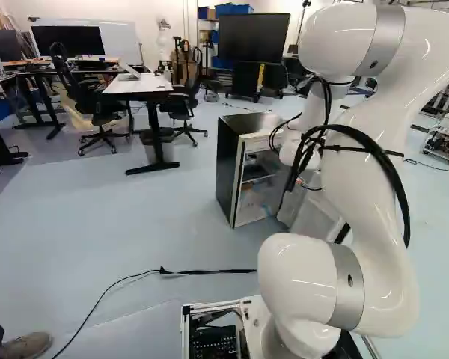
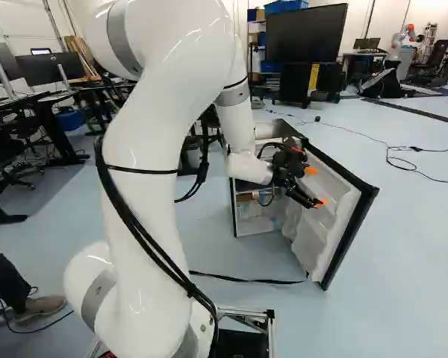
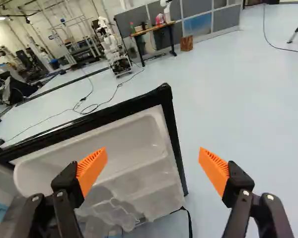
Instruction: Open the fridge door
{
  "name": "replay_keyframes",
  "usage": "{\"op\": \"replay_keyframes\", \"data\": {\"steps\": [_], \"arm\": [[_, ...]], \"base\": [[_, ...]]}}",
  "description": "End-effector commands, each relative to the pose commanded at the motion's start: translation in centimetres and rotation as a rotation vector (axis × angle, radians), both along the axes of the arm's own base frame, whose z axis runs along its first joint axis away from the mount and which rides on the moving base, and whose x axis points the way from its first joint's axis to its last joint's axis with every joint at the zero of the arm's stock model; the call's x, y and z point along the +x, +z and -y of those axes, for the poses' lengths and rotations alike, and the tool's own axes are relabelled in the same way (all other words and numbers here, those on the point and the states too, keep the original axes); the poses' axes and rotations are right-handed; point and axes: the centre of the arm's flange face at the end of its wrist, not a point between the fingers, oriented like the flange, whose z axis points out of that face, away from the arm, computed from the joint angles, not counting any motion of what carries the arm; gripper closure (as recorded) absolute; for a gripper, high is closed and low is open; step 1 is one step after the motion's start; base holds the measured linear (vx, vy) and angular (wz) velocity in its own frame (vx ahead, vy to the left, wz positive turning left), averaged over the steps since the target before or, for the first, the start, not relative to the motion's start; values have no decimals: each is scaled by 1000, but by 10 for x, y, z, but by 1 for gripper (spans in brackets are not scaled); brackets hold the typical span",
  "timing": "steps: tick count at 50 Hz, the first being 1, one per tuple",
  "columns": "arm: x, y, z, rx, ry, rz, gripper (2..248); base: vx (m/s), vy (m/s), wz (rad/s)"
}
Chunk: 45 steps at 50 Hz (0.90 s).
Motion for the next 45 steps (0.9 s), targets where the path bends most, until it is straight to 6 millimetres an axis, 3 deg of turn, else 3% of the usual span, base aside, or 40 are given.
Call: {"op": "replay_keyframes", "data": {"steps": [35,45], "arm": [[-27,10,-70,-46,340,-69,3],[-30,10,-76,-49,366,-73,3]], "base": [[0,0,0],[0,0,0]]}}
